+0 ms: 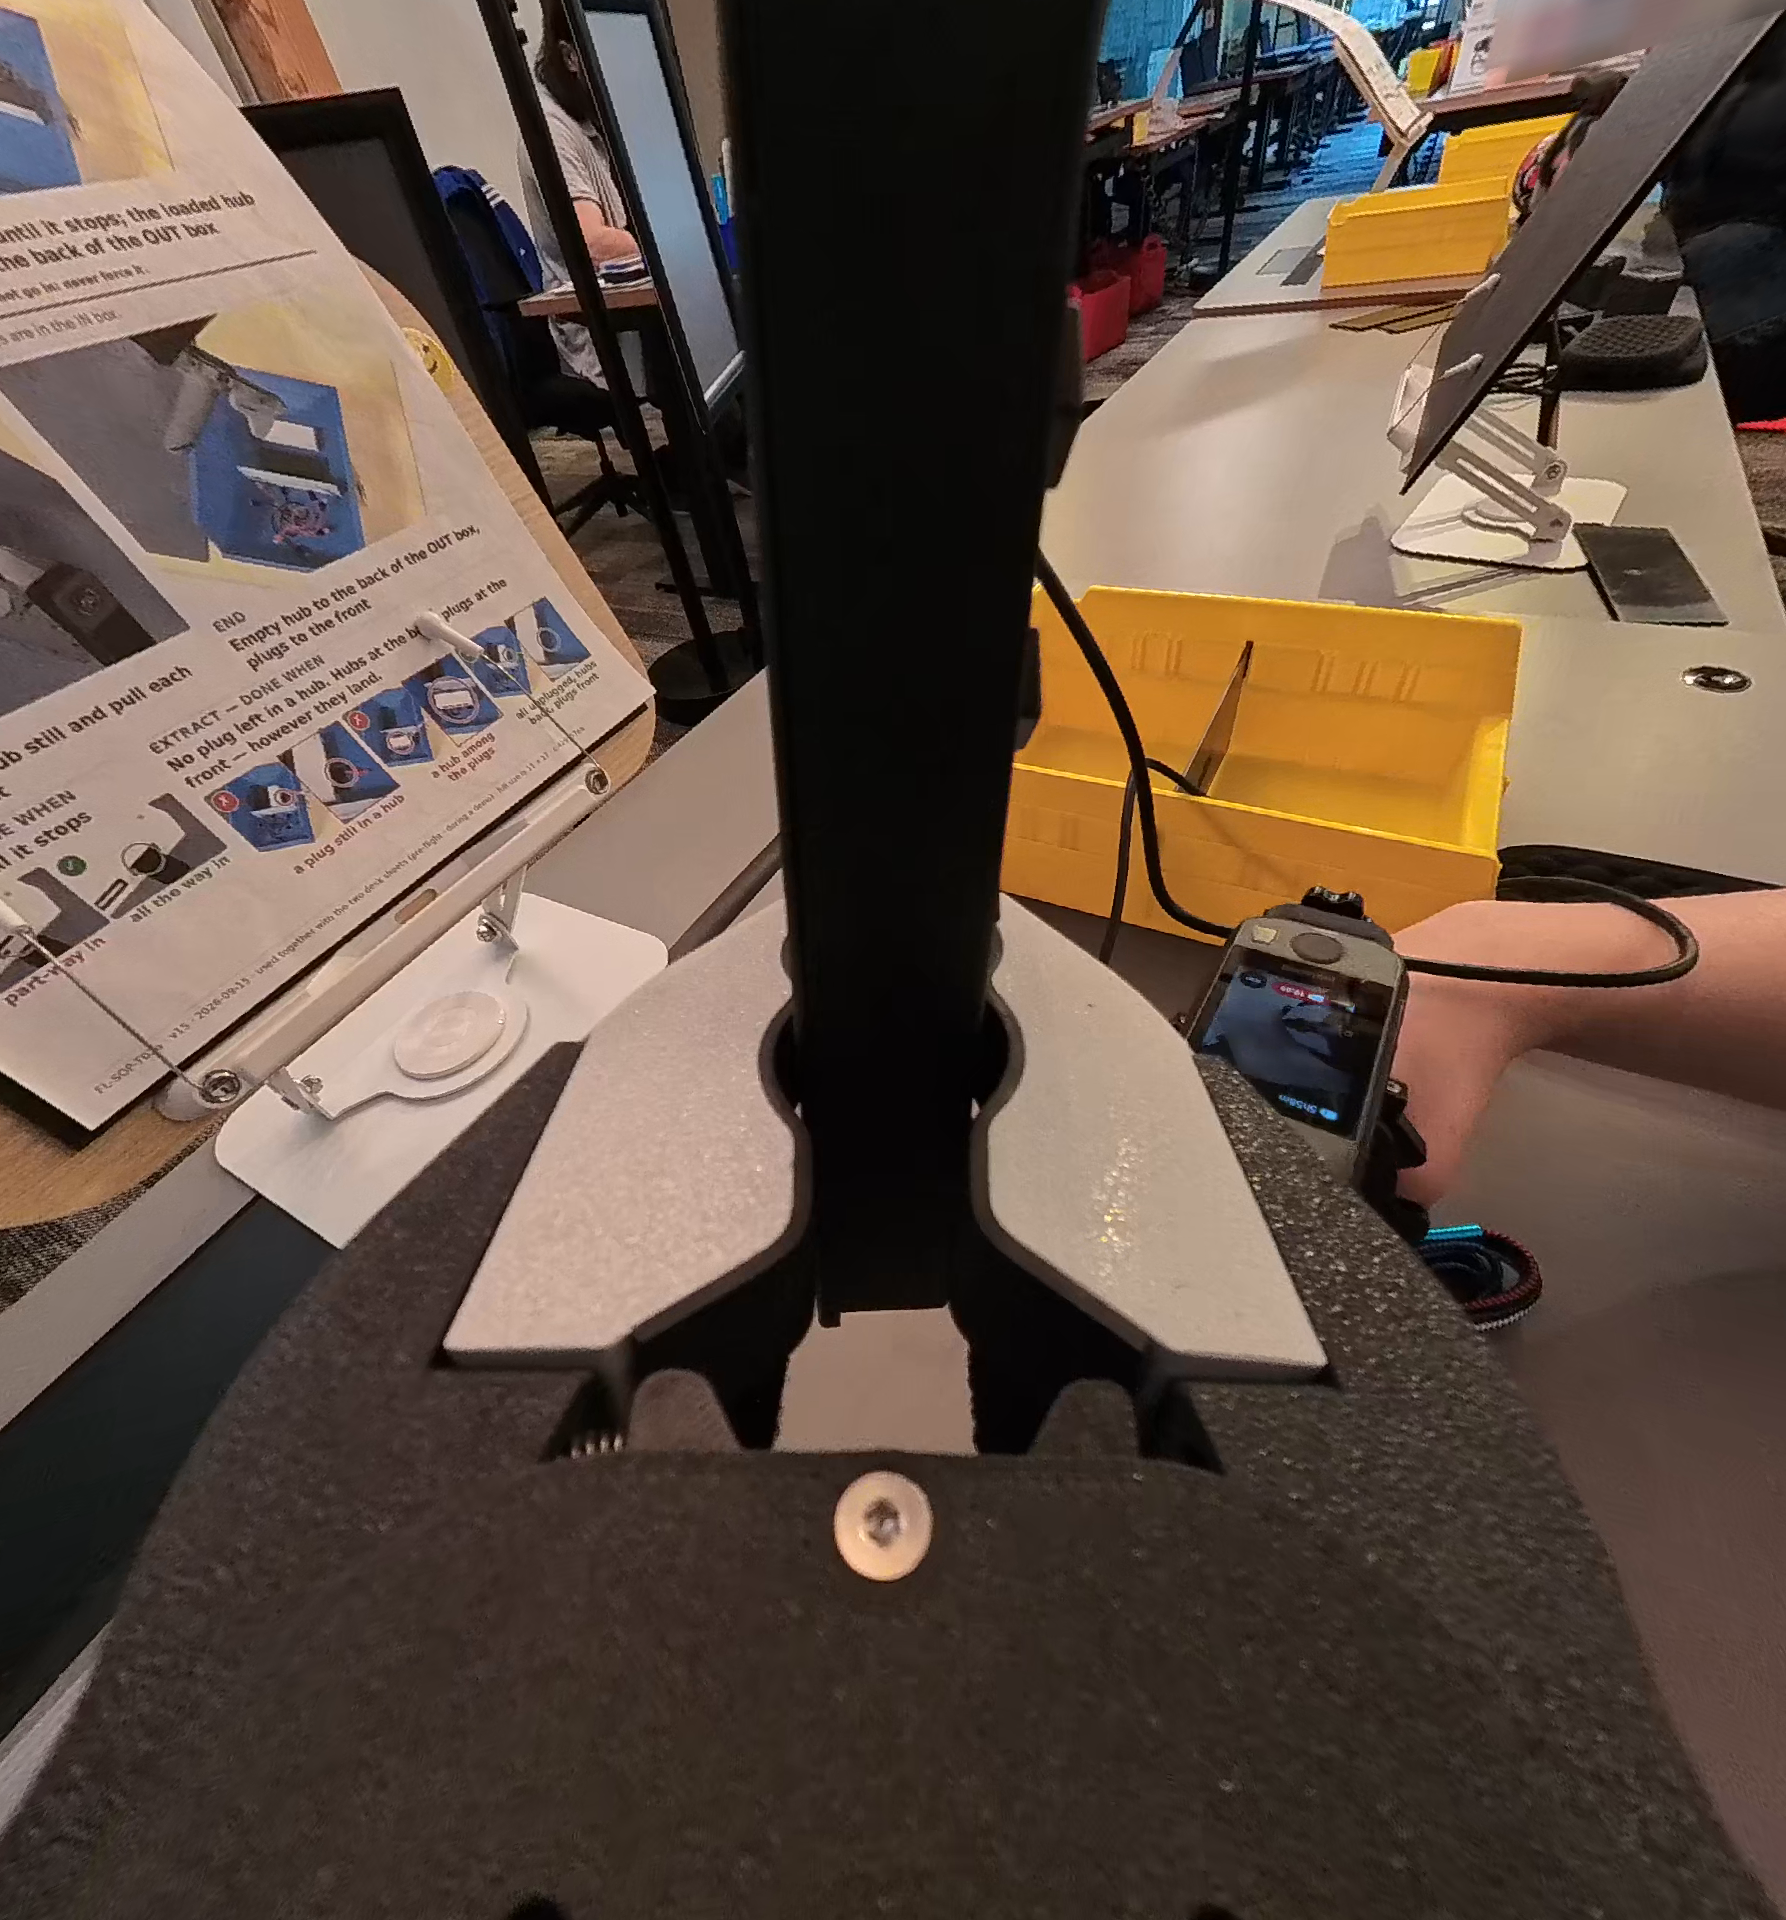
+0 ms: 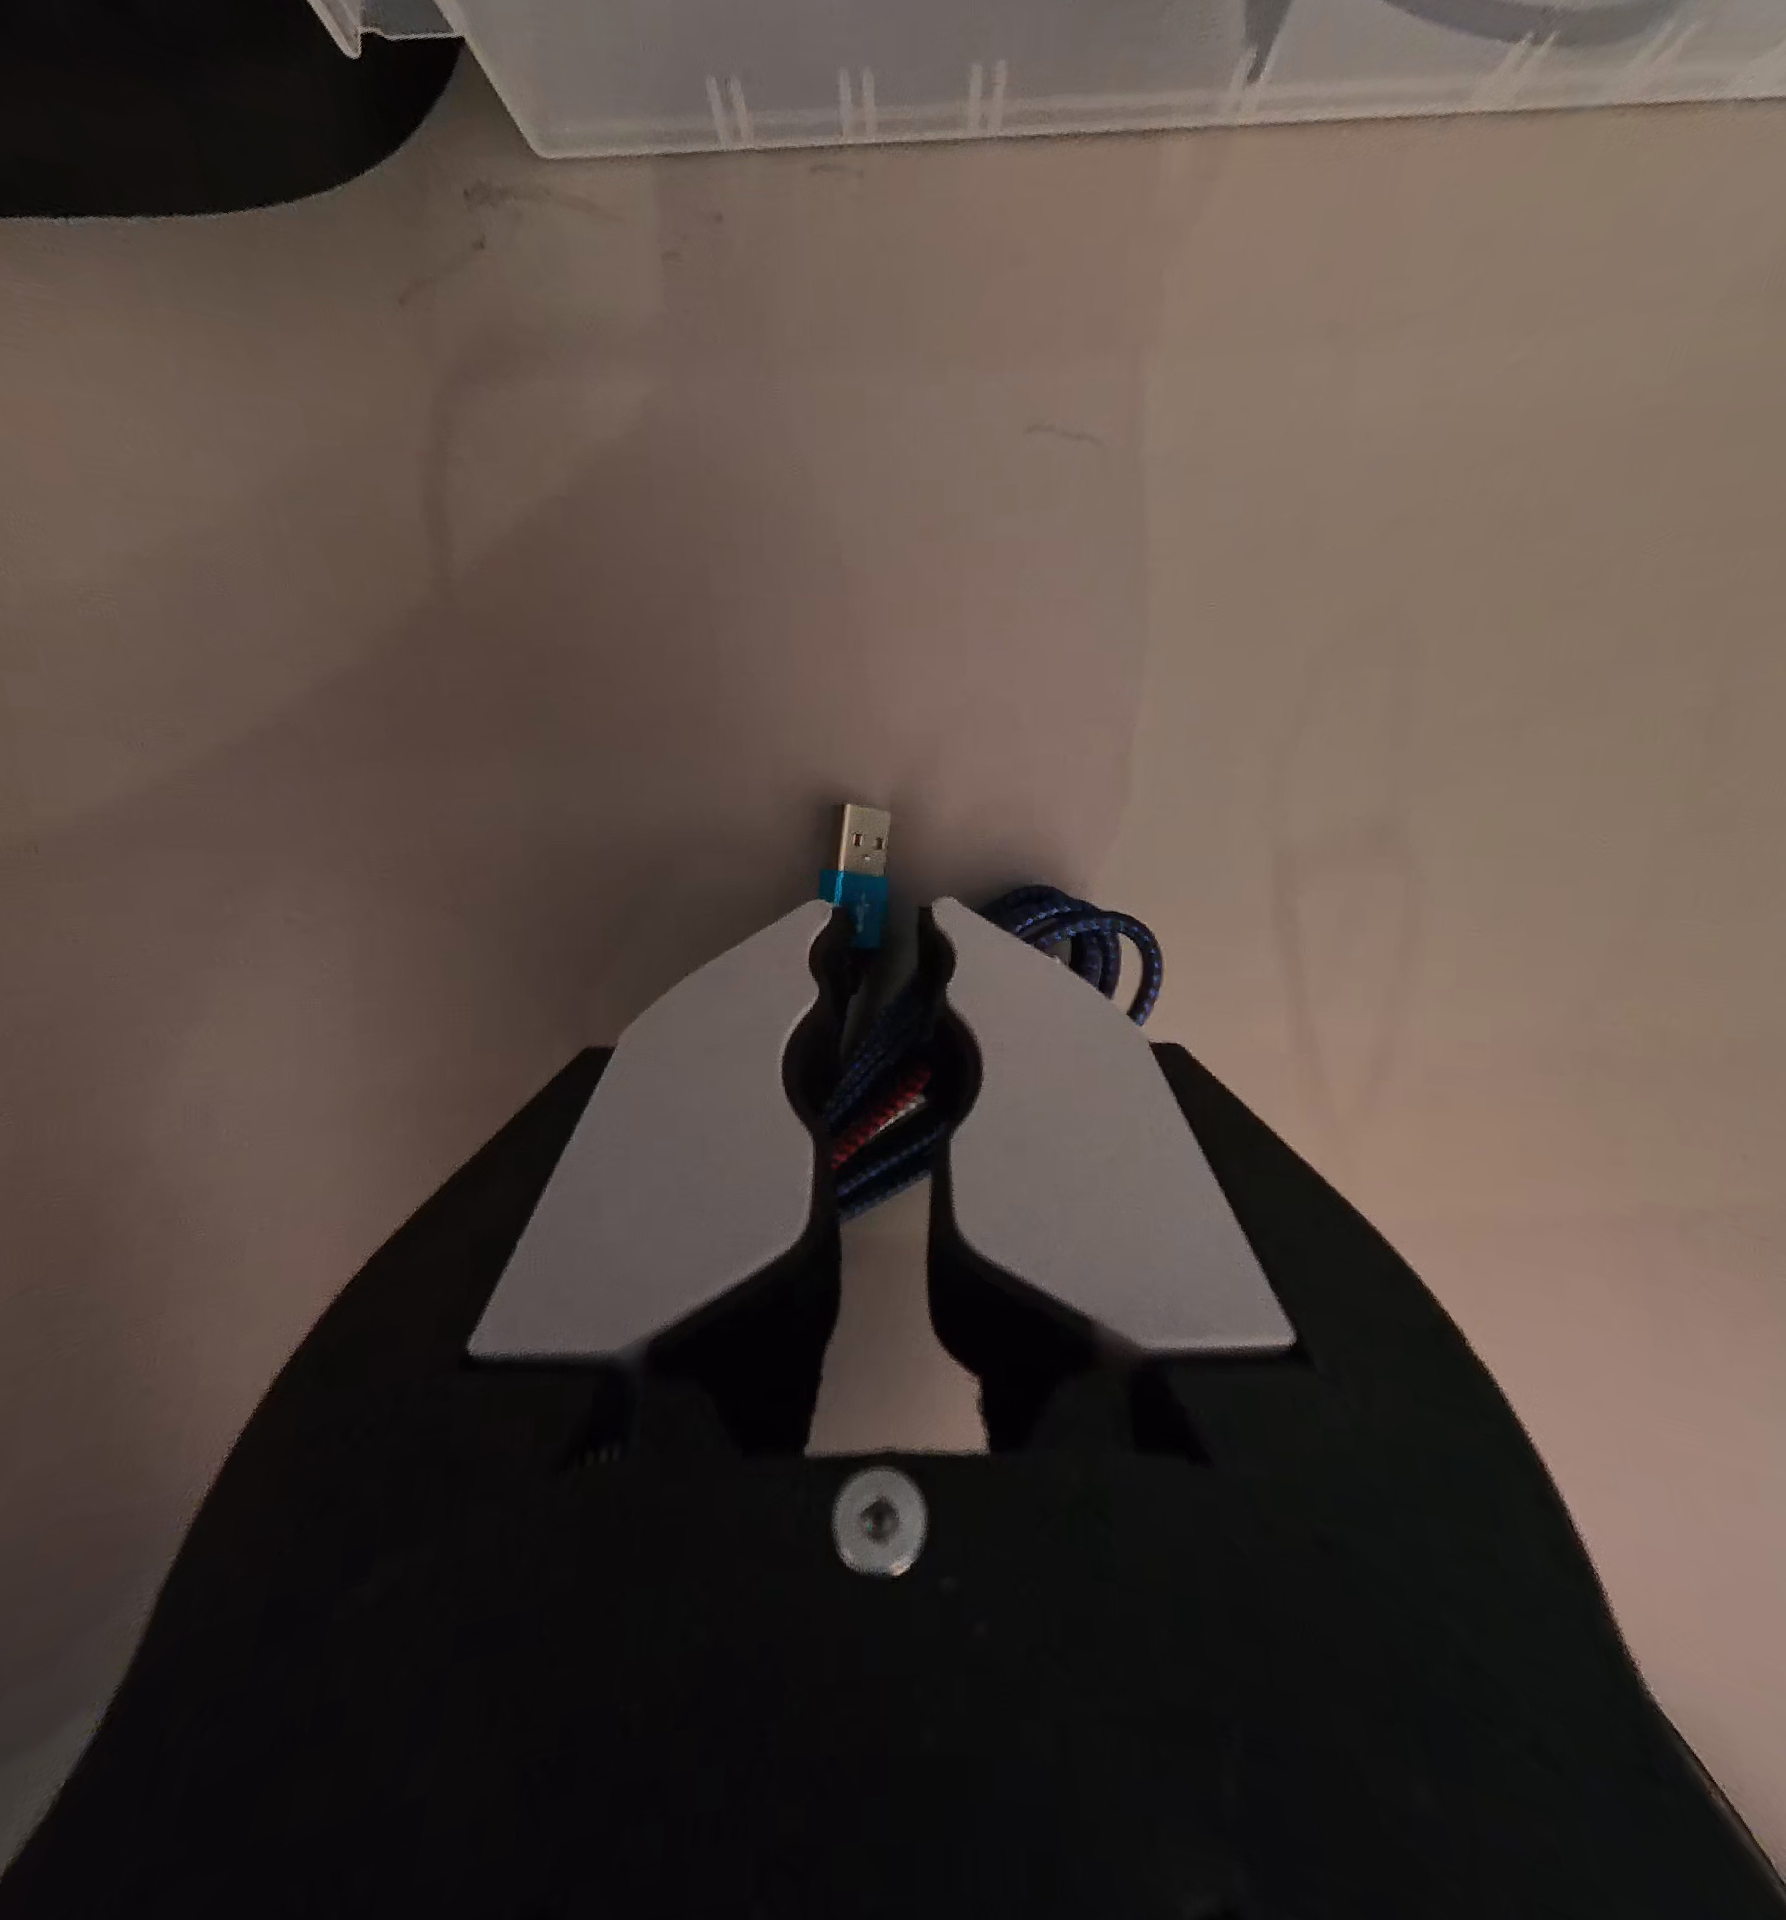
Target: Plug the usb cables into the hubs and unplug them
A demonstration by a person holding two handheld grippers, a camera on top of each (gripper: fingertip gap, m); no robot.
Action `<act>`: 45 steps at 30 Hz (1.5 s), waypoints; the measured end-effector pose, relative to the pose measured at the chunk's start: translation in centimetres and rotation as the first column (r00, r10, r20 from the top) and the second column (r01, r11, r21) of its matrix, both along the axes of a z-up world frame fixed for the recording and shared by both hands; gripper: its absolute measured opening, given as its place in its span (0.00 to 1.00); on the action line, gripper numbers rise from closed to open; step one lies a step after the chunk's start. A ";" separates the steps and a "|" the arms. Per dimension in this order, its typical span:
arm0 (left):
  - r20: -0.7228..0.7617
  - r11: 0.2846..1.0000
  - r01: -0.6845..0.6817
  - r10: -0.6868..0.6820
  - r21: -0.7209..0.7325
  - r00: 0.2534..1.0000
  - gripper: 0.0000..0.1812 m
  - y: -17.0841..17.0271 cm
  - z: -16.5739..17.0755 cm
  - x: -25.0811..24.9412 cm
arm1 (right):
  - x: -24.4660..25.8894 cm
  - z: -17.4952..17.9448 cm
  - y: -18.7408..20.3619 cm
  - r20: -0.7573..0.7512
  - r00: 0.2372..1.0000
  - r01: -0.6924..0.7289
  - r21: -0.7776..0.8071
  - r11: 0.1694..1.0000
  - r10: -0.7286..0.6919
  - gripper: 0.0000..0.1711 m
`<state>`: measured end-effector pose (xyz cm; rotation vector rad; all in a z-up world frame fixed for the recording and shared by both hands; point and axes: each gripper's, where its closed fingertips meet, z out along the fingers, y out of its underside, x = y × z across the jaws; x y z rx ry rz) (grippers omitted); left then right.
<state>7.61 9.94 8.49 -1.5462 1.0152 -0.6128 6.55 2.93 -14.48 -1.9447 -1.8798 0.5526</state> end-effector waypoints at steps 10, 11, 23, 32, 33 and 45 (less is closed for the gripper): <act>-0.003 1.000 0.003 -0.003 -0.006 1.000 0.14 0.0 -0.2 0.1 | -0.2 -0.9 -0.5 0.039 0.999 -0.021 -0.009 1.000 0.021 0.09; -0.003 1.000 0.003 -0.003 -0.006 1.000 0.14 0.0 -0.2 0.1 | -0.2 -1.0 -0.5 0.045 0.999 -0.021 -0.011 1.000 0.022 0.10; -0.004 1.000 0.004 -0.004 -0.010 1.000 0.14 0.1 -0.3 0.1 | -0.2 -1.3 -0.8 0.005 1.000 0.018 -0.034 0.999 -0.018 0.11; -0.008 1.000 0.006 -0.006 -0.009 1.000 0.14 0.1 -0.4 0.3 | -0.1 -1.3 -0.8 -0.014 0.999 0.037 -0.005 0.999 -0.037 0.09; -0.008 1.000 0.006 -0.006 -0.008 1.000 0.14 0.1 -0.4 0.3 | -0.1 -1.3 -0.8 -0.017 0.999 0.037 -0.010 0.999 -0.037 0.09; -0.006 1.000 -0.013 0.013 -0.003 1.000 0.14 0.4 -0.3 -0.3 | -0.2 1.0 -0.7 -0.086 0.996 0.011 0.269 0.963 0.013 0.08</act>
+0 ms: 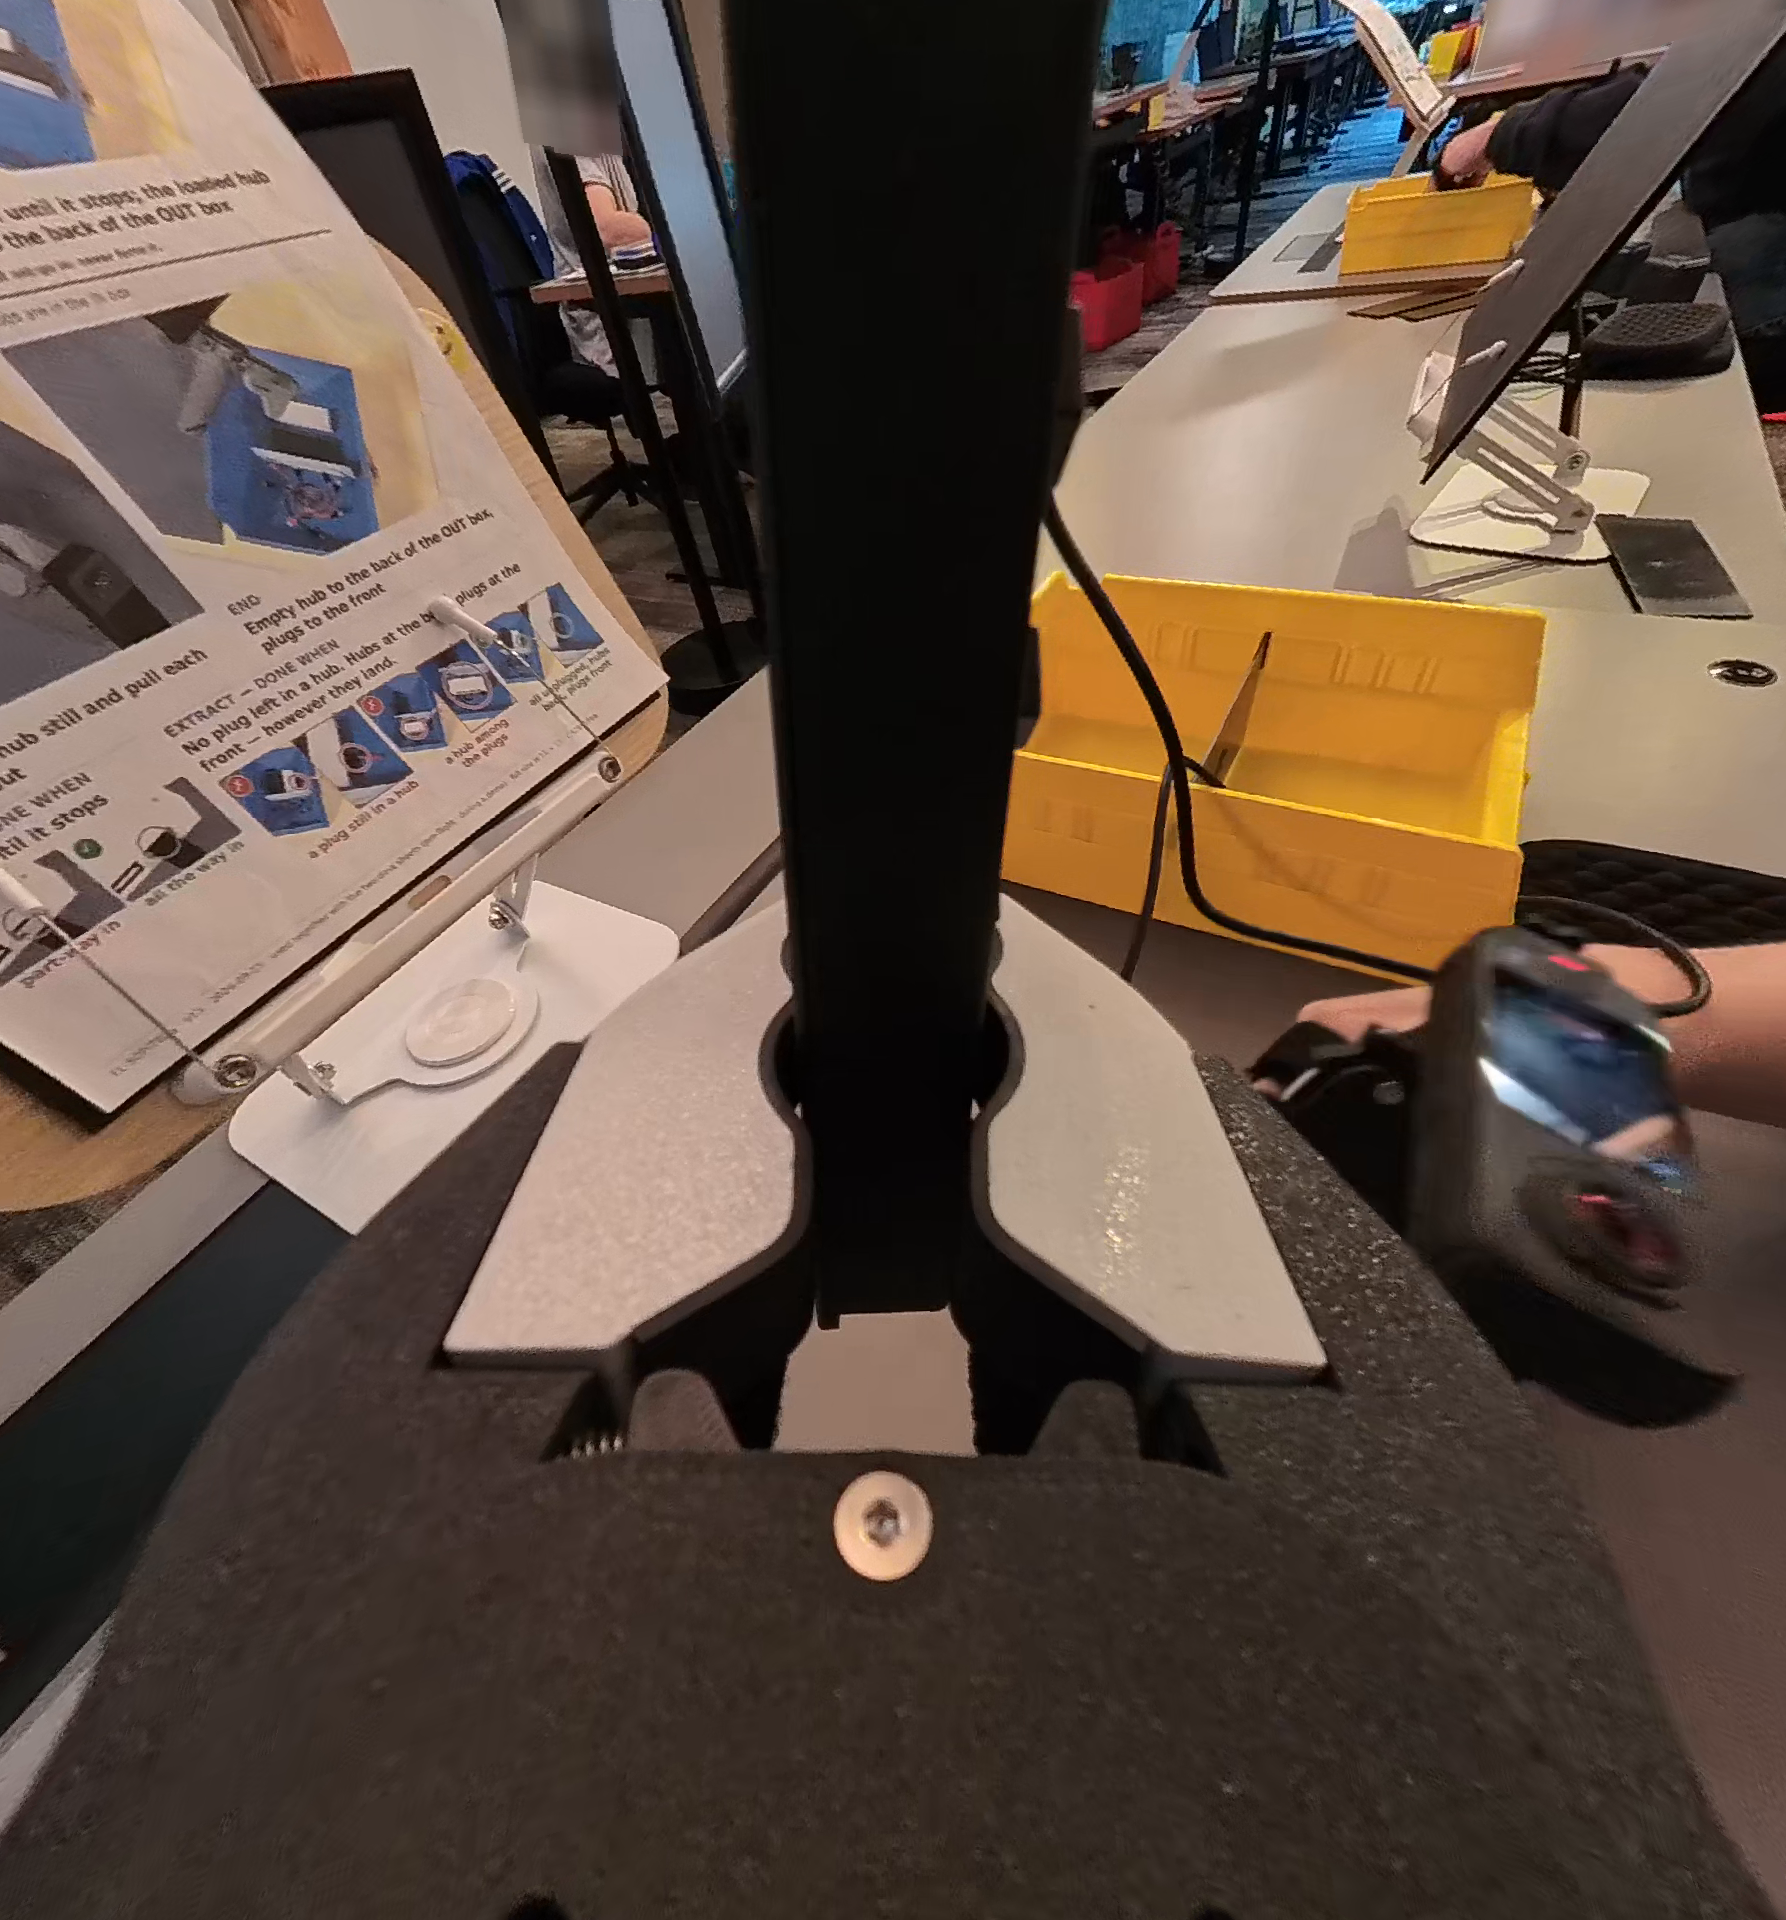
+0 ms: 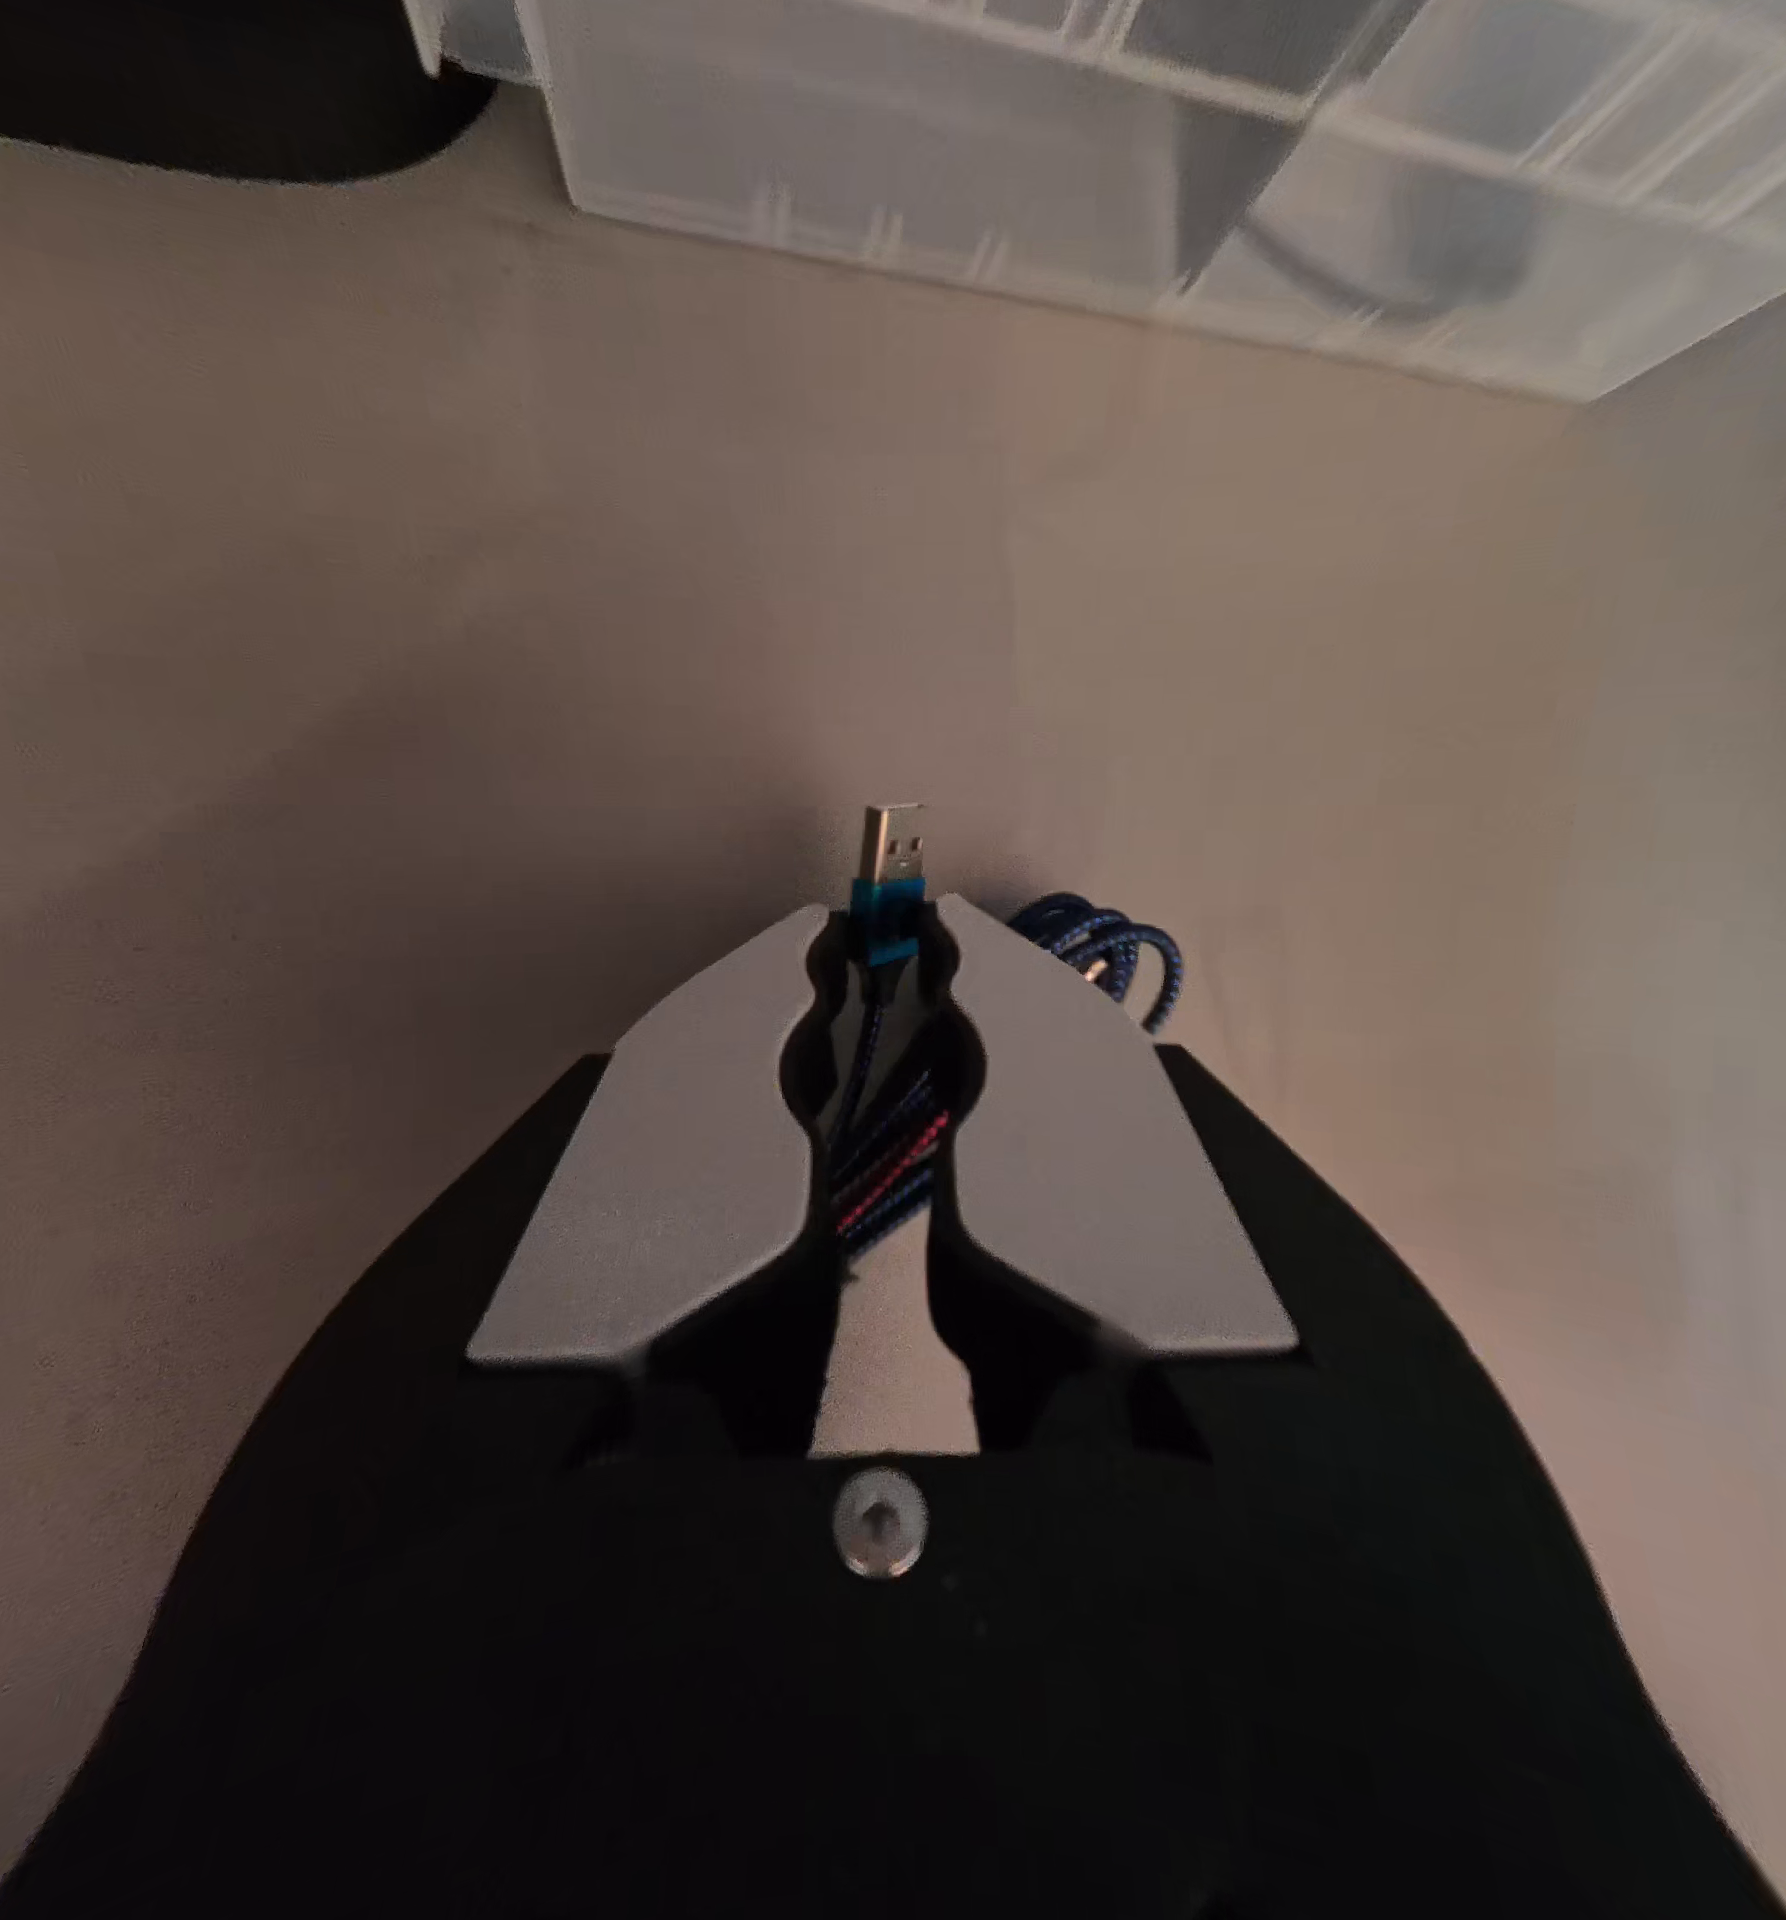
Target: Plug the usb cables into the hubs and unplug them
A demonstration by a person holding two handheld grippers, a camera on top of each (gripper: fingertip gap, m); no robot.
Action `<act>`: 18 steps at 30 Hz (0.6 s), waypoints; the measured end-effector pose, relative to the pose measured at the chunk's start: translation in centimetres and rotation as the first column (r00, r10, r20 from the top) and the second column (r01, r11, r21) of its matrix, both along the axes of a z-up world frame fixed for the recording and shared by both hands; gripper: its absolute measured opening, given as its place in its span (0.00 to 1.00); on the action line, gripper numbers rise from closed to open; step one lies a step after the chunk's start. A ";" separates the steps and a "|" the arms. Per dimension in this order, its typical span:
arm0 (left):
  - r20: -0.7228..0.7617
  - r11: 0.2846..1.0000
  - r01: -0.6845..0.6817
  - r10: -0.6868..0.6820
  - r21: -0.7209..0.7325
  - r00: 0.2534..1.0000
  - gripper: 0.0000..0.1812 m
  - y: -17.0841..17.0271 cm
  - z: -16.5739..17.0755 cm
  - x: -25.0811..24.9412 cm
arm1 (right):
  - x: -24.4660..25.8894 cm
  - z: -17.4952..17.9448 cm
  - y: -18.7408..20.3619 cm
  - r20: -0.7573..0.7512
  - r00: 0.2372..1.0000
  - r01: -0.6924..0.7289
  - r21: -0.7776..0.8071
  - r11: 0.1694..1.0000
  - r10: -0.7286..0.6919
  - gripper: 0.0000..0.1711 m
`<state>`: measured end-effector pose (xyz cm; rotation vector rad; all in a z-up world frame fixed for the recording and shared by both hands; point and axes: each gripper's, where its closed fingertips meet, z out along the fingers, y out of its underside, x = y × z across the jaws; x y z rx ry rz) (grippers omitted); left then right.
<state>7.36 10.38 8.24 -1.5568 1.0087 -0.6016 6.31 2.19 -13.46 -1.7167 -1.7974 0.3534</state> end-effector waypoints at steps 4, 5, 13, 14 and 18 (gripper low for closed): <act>0.014 1.000 -0.018 0.018 -0.001 1.000 0.14 0.4 0.1 -0.5 | 0.3 3.2 -0.3 -0.046 0.999 0.023 0.188 0.982 -0.014 0.04; 0.013 1.000 -0.022 0.022 -0.001 1.000 0.14 0.5 0.0 -0.5 | 0.4 3.8 -0.5 -0.058 0.998 0.031 0.196 0.980 -0.020 0.04; -0.001 0.999 -0.031 0.031 0.006 1.000 0.14 0.5 0.0 -0.7 | 0.9 2.5 -0.1 -0.053 0.997 0.069 0.202 0.977 -0.060 0.04; -0.002 0.999 -0.033 0.033 0.008 0.999 0.14 0.5 0.0 -0.7 | 0.8 2.2 -0.2 -0.049 0.997 0.066 0.213 0.975 -0.057 0.04; -0.001 0.999 -0.032 0.032 0.002 0.999 0.14 0.6 -0.1 -0.7 | 0.2 1.6 -0.3 -0.028 0.999 0.041 0.301 0.953 -0.034 0.04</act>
